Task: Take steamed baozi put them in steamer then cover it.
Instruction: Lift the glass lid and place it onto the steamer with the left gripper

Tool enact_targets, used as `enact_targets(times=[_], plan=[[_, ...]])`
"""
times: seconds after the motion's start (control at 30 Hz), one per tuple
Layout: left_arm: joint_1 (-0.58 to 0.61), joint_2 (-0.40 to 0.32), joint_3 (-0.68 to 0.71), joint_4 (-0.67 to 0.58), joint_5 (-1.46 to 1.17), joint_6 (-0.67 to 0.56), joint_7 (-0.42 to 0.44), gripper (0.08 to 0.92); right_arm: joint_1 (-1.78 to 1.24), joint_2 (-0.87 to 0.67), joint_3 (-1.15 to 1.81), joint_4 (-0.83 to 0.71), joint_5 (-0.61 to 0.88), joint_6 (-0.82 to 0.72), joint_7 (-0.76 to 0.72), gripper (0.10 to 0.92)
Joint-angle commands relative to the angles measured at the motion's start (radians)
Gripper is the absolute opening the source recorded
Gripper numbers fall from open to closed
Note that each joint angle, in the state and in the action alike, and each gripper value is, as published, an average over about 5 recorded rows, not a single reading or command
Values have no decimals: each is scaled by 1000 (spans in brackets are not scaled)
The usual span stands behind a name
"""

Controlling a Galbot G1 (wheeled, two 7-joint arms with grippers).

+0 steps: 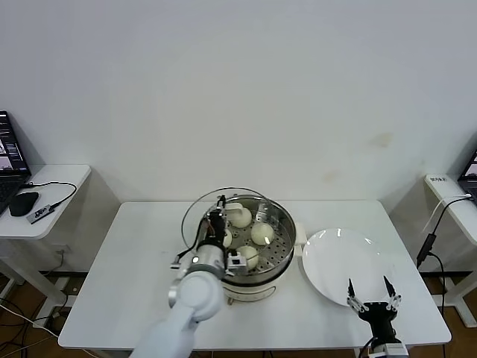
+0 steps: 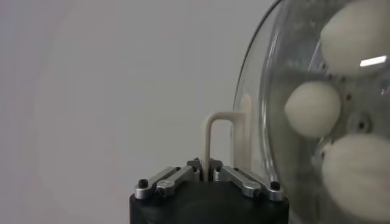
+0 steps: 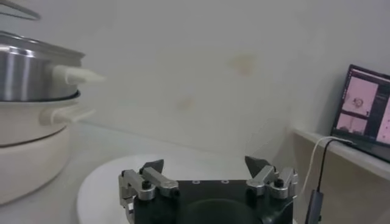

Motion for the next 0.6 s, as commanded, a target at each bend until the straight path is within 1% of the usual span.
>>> enact_targets(times=[0.03, 0.6], plan=[[-24, -106, 55, 45, 73, 17, 16, 149, 3, 4, -9, -2, -13, -1, -1, 823], [25, -122, 45, 65, 165, -13, 21, 149, 7, 3, -15, -13, -15, 3, -4, 823]])
